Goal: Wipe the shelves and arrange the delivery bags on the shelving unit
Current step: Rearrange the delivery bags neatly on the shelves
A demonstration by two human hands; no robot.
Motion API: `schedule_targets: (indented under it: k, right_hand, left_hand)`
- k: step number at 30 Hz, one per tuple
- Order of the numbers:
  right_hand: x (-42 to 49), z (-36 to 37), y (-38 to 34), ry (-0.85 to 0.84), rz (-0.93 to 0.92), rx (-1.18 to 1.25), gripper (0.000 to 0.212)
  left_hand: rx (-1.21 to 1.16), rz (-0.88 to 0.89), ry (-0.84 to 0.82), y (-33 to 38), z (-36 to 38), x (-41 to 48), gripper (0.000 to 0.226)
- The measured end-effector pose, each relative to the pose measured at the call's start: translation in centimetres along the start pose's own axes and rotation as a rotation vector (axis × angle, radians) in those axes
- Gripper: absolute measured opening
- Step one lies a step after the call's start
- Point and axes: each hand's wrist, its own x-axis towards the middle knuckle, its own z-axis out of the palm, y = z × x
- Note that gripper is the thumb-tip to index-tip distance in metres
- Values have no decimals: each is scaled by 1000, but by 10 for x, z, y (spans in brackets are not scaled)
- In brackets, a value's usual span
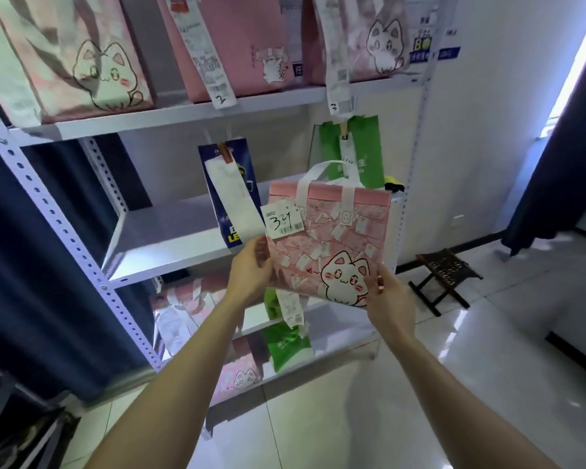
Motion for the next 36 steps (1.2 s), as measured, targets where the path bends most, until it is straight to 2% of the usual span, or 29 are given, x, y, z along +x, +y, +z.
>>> schedule_targets:
  k: [4, 10, 13, 19, 22, 26, 28, 32, 36]
  right_hand:
    - [45, 9, 0, 45, -17, 68, 27]
    - [115, 27, -31, 84, -40, 129, 28]
    - [135, 40, -35, 106, -90, 104, 26]
    - [160, 70, -33, 90, -140, 98, 31]
    - [168, 80, -29, 52, -148, 132, 23]
    - [173, 91, -23, 30, -155, 121, 14]
    - [173, 99, -19, 28, -168, 127, 9]
    - [170, 111, -21, -29, -148, 168, 8]
    - [171, 130, -34, -22, -142, 147, 10]
  left_hand:
    - [-2, 15, 33, 1, 9, 46, 38]
    - [130, -49, 331, -31, -11, 111, 33]
    - [176, -151, 451, -43, -29, 139, 36]
    - [193, -344, 489, -62, -43, 177, 54]
    - [192, -459, 509, -68, -45, 184, 68]
    - [171, -469, 495, -74, -54, 193, 82]
    - [174, -457, 444, -79, -57, 196, 71]
    - [247, -400, 439, -89, -64, 196, 18]
    - [198, -414, 468, -109, -81, 186, 18]
